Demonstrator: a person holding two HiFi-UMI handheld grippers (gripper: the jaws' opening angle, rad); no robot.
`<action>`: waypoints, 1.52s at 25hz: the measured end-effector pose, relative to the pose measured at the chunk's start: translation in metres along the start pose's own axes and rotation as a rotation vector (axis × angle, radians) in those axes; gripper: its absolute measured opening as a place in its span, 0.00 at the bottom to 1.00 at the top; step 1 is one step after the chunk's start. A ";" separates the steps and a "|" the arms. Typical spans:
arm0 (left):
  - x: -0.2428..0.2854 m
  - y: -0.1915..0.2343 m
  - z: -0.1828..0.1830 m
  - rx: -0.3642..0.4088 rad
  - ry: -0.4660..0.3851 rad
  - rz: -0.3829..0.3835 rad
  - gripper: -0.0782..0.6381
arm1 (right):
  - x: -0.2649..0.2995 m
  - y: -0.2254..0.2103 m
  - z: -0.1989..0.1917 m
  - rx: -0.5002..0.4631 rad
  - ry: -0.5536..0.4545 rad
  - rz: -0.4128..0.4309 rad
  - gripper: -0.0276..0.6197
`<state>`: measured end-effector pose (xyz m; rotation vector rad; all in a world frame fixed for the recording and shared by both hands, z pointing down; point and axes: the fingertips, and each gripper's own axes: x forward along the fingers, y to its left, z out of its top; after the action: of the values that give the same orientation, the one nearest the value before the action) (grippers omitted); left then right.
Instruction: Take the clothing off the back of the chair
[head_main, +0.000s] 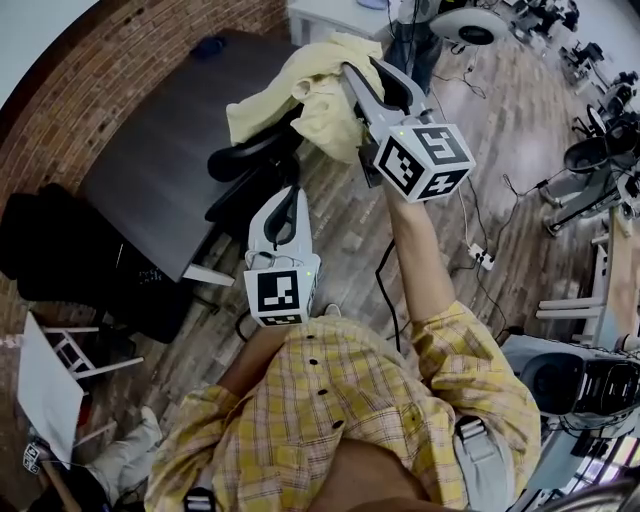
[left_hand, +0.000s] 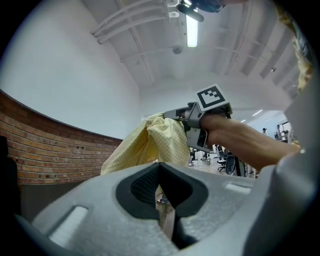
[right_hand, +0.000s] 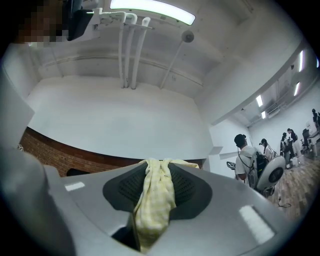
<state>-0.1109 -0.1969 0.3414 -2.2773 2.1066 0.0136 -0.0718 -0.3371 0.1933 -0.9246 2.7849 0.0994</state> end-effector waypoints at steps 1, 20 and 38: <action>0.000 -0.001 0.002 0.000 -0.002 -0.004 0.11 | -0.002 -0.002 0.006 -0.004 -0.007 -0.006 0.24; -0.004 -0.035 0.017 -0.022 -0.045 -0.102 0.11 | -0.055 -0.016 0.080 -0.086 -0.097 -0.117 0.24; -0.009 -0.066 0.016 -0.040 -0.053 -0.189 0.11 | -0.111 -0.020 0.062 -0.110 -0.050 -0.200 0.24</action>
<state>-0.0451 -0.1822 0.3272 -2.4604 1.8746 0.1101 0.0373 -0.2804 0.1561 -1.2035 2.6474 0.2426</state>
